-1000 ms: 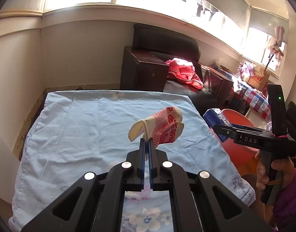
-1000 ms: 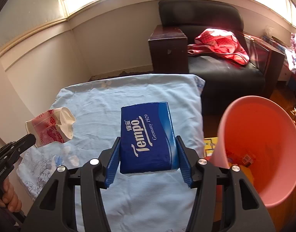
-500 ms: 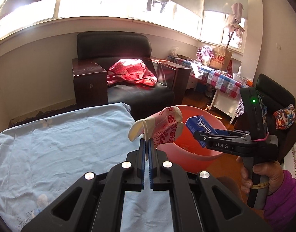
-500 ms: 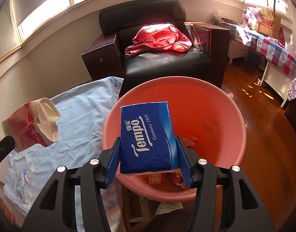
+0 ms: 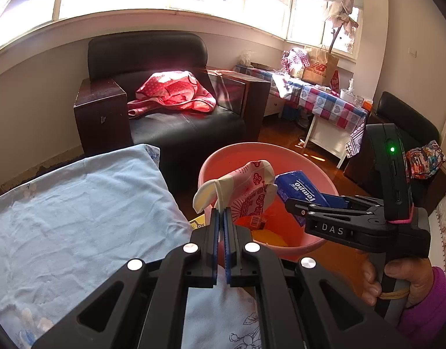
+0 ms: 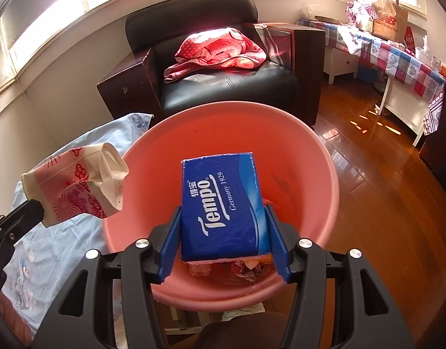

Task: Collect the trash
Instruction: 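Carry the paper cup and tissue pack over the bucket and open both tools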

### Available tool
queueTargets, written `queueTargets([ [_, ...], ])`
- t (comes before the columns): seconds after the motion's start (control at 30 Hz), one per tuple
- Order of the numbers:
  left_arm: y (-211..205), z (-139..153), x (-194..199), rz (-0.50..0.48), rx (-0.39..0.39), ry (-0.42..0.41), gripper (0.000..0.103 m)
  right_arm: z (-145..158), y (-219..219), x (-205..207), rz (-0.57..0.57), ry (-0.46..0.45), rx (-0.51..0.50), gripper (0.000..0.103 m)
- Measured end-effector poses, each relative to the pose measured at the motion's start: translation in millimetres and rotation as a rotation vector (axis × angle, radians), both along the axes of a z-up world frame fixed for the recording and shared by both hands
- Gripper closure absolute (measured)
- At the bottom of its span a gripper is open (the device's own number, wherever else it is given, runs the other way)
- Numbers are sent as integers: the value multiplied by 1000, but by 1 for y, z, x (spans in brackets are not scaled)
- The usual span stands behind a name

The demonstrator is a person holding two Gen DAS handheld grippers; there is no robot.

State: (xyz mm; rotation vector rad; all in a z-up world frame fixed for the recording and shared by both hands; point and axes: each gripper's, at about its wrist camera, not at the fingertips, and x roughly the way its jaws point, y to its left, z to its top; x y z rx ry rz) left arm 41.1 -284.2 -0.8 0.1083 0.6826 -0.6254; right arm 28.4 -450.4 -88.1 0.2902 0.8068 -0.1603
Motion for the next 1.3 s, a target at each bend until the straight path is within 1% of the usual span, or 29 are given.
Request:
queueTargets([
  [0.13, -9, -6, 6, -4, 16, 7, 101, -4, -6, 3, -11, 14, 38, 48],
  [0.3, -13, -10, 12, -5, 17, 13, 100, -4, -6, 4, -14, 13, 43, 47],
  [0.33, -14, -10, 12, -4, 18, 12, 99, -4, -6, 4, -15, 11, 46, 47],
  [0.53, -12, -9, 10, 0, 11, -1, 98, -2, -8, 0, -25, 9, 54, 47],
  [0.6, -9, -7, 9, 2, 8, -4, 94, -2, -8, 0, -28, 10, 55, 47],
  [0.67, -6, -6, 8, 12, 2, -10, 86, -2, -8, -1, -30, 10, 56, 47],
  [0.83, 1, -1, 3, 22, -11, -15, 81, 5, -4, -6, -29, -5, 37, 47],
  [1.07, 11, 7, -9, 29, -27, -31, 65, 17, 1, -15, -36, -26, 6, 47],
  [1.3, 23, 13, -18, 45, -50, -30, 60, 28, 12, -29, -30, -56, -16, 47],
])
